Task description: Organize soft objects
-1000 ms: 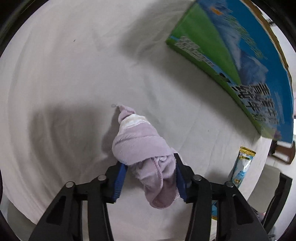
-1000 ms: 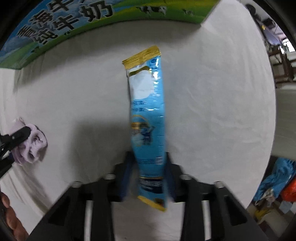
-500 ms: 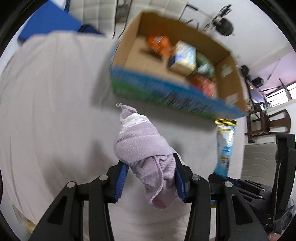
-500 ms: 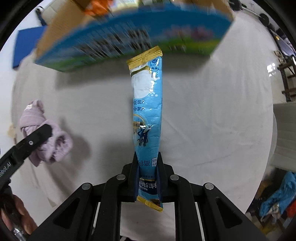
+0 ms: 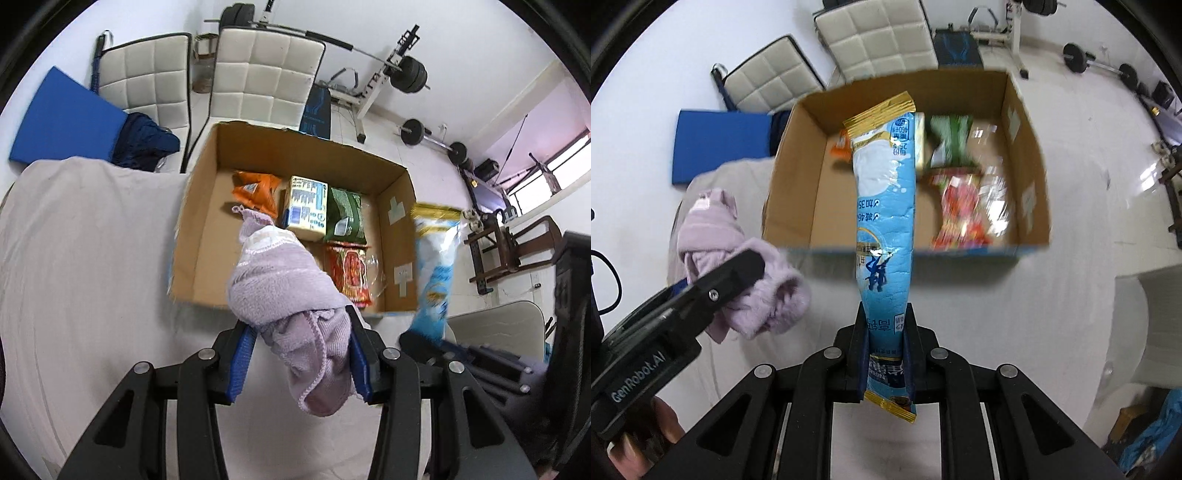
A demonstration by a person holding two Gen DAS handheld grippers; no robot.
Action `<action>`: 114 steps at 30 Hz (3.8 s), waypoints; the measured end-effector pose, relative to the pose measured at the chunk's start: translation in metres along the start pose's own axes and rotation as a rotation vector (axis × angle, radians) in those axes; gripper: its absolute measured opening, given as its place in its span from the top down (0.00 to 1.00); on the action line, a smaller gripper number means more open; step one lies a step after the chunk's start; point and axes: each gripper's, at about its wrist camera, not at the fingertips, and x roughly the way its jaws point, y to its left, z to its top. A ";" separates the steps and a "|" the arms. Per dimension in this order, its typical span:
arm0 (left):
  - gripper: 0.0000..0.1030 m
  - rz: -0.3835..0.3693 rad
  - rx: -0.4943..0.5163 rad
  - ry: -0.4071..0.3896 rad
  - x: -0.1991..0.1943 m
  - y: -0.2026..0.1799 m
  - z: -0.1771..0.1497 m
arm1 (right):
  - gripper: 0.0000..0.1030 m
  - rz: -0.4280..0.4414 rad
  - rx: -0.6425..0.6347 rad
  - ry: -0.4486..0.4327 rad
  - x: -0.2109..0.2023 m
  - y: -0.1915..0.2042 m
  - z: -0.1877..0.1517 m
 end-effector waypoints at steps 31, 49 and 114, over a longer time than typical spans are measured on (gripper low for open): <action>0.47 -0.007 -0.325 0.389 0.185 0.050 0.065 | 0.81 -0.307 0.044 0.147 0.154 -0.087 0.133; 0.09 0.108 -0.099 0.201 0.097 0.022 0.060 | 0.37 -0.264 0.019 0.091 0.108 -0.065 0.106; 0.01 0.216 0.106 -0.313 -0.219 -0.082 -0.116 | 0.07 -0.105 -0.076 -0.391 -0.269 0.017 -0.151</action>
